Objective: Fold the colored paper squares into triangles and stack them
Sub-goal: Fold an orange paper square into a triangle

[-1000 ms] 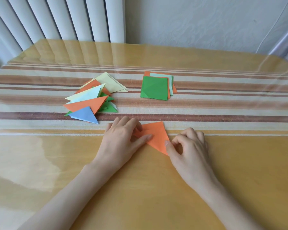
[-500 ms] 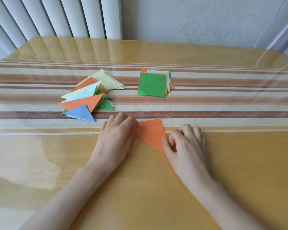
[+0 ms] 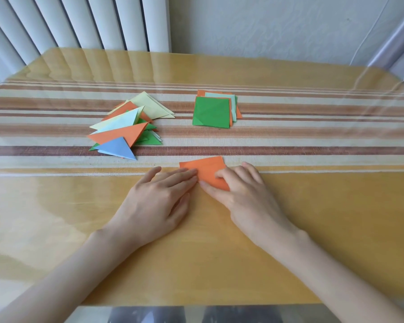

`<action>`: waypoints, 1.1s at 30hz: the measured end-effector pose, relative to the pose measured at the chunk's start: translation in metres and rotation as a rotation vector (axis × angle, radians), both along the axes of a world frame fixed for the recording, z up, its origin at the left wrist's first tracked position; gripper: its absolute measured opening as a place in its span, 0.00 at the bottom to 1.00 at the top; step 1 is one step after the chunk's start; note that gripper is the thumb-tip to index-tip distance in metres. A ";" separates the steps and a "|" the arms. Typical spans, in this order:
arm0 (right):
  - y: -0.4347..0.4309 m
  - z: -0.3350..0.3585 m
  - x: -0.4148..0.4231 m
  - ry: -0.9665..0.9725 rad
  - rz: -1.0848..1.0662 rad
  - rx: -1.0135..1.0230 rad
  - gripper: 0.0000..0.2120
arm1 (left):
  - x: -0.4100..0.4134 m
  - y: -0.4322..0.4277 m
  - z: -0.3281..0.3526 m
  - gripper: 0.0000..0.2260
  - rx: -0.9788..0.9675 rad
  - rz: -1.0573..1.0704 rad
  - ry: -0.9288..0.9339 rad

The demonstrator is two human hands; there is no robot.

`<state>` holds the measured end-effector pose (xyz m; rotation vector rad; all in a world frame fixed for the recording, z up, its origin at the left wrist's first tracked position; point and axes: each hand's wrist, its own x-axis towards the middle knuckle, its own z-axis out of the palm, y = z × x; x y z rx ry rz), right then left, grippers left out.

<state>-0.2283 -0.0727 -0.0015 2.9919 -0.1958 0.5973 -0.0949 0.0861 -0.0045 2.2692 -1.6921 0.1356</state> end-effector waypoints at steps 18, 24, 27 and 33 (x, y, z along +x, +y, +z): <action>-0.013 0.005 -0.050 -0.127 -0.064 0.061 0.21 | -0.003 0.001 -0.002 0.22 0.016 0.025 0.013; -0.007 -0.004 -0.020 -0.090 0.042 0.134 0.26 | -0.005 -0.001 0.003 0.21 0.071 -0.014 -0.059; -0.007 -0.006 -0.018 -0.091 0.039 0.125 0.26 | -0.012 0.003 0.002 0.21 0.095 -0.068 -0.065; -0.004 -0.007 -0.018 -0.117 0.027 0.107 0.26 | 0.002 0.000 0.006 0.20 0.059 0.033 -0.120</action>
